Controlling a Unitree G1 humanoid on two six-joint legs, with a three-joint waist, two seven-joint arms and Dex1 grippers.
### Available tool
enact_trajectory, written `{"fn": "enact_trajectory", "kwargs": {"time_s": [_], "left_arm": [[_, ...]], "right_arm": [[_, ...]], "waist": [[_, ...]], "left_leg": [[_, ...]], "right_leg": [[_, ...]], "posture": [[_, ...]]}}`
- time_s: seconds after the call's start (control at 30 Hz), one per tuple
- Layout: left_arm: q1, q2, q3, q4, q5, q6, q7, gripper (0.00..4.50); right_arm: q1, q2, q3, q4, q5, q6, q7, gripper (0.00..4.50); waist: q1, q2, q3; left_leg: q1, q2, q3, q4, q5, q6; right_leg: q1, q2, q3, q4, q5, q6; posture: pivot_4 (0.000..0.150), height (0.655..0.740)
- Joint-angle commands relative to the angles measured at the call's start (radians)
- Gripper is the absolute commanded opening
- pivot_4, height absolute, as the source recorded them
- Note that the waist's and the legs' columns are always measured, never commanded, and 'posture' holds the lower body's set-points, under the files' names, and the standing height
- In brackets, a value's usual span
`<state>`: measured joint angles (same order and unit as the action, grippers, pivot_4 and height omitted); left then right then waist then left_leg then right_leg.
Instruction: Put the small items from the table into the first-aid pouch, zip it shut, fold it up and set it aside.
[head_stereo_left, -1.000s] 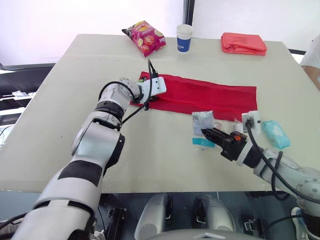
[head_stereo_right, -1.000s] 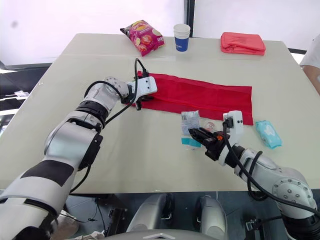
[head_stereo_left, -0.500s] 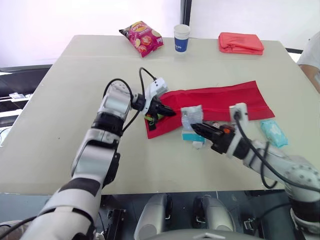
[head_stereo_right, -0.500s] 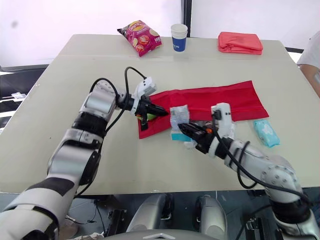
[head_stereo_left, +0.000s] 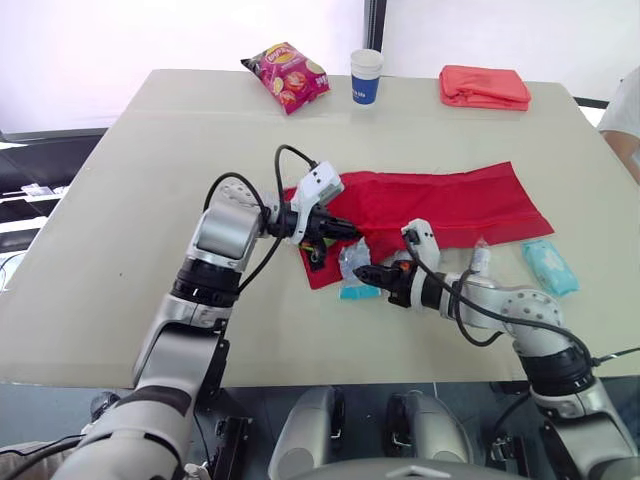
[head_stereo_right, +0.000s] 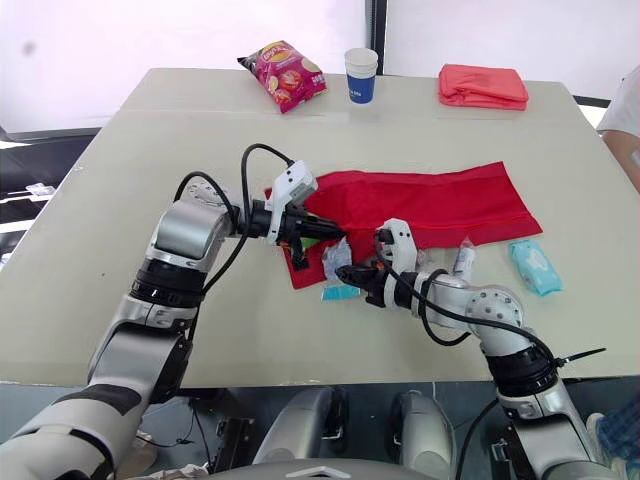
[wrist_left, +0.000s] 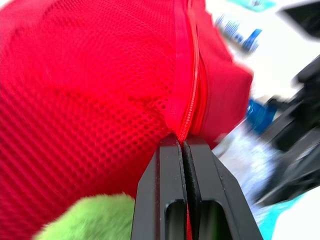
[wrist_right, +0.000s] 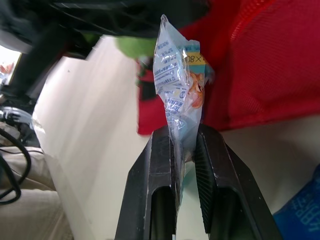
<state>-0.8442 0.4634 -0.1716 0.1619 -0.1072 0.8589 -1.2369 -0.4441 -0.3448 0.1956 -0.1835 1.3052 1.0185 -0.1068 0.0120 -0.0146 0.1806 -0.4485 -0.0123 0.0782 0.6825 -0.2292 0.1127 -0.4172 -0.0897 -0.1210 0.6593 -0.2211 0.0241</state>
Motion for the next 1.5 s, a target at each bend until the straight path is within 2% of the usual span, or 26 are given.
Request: {"fn": "enact_trajectory", "kwargs": {"time_s": [0.03,0.33,0.57,0.83,1.0,1.07,1.13,1.2,1.33,1.5], "left_arm": [[0.014,0.028,0.006,-0.093,-0.061,0.018,-0.001,0.00],[0.060,0.085,-0.025,-0.116,-0.120,0.048,0.009,0.00],[0.048,0.101,-0.016,-0.075,-0.169,0.085,0.017,0.00],[0.036,0.116,-0.021,-0.033,-0.248,0.171,-0.011,0.00],[0.031,0.126,-0.051,0.041,-0.226,0.117,-0.019,0.00],[0.024,0.128,-0.060,0.087,-0.211,0.084,-0.022,0.00],[0.015,0.130,-0.069,0.130,-0.198,0.052,-0.030,0.00],[0.000,0.129,-0.075,0.183,-0.182,0.017,-0.031,0.00],[-0.024,0.122,-0.084,0.266,-0.161,-0.040,-0.031,0.00],[-0.036,0.108,-0.082,0.284,-0.160,-0.053,-0.038,0.00]], "right_arm": [[-0.040,0.036,-0.026,0.067,-0.048,0.027,0.026,0.06],[-0.123,0.148,-0.196,0.208,-0.026,0.046,0.023,0.06],[-0.142,0.200,-0.276,0.231,0.003,0.089,-0.002,0.06],[-0.206,0.263,-0.250,0.325,-0.090,0.095,0.029,0.06],[-0.201,0.258,-0.233,0.309,-0.145,0.115,0.122,0.06],[-0.181,0.252,-0.243,0.260,-0.159,0.121,0.123,1.09],[-0.166,0.238,-0.256,0.210,-0.181,0.115,0.121,1.63],[-0.150,0.179,-0.234,0.118,-0.219,0.125,0.150,2.57],[-0.119,0.065,-0.174,-0.075,-0.256,0.161,0.208,2.57],[-0.089,0.040,-0.120,-0.151,-0.321,0.156,0.218,2.57]], "waist": [[-0.002,0.000,0.000],[-0.008,0.001,0.000],[-0.009,0.001,0.000],[-0.026,0.002,0.000],[-0.027,0.002,0.000],[-0.026,0.002,0.000],[-0.026,0.002,0.000],[-0.026,0.002,0.000],[-0.022,0.003,0.000],[-0.026,0.004,0.000]], "left_leg": [[0.000,0.000,0.000,0.000,0.000,0.000],[0.001,0.000,0.000,-0.001,0.000,-0.001],[0.001,0.000,0.000,-0.001,0.000,-0.001],[0.001,0.000,0.000,-0.003,0.001,-0.002],[0.002,0.000,0.001,-0.004,0.001,-0.002],[0.002,0.000,0.001,-0.004,0.001,-0.002],[0.002,0.000,0.001,-0.004,0.001,-0.002],[0.002,0.000,0.001,-0.004,0.001,-0.002],[0.001,-0.001,0.001,-0.004,0.001,-0.002],[0.002,0.000,0.001,-0.006,0.001,-0.003]], "right_leg": [[0.000,0.000,0.000,0.000,0.000,0.000],[0.000,0.001,0.000,0.000,0.000,0.000],[0.000,0.001,0.000,0.000,0.000,0.000],[-0.001,0.002,0.000,0.000,0.000,0.000],[-0.001,0.002,0.001,0.000,0.000,0.000],[-0.001,0.002,0.001,0.000,0.000,0.000],[-0.001,0.002,0.001,0.000,0.000,0.000],[-0.001,0.001,0.001,0.000,0.000,0.000],[-0.001,0.000,0.001,-0.001,0.000,0.000],[-0.001,0.001,0.001,0.000,0.000,0.000]], "posture": [[0.150,0.7400],[0.150,0.7400],[0.150,0.7400],[0.150,0.7400],[0.150,0.7400],[0.150,0.7400],[0.150,0.7400],[0.150,0.7400],[0.150,0.7400],[0.150,0.7400]]}}
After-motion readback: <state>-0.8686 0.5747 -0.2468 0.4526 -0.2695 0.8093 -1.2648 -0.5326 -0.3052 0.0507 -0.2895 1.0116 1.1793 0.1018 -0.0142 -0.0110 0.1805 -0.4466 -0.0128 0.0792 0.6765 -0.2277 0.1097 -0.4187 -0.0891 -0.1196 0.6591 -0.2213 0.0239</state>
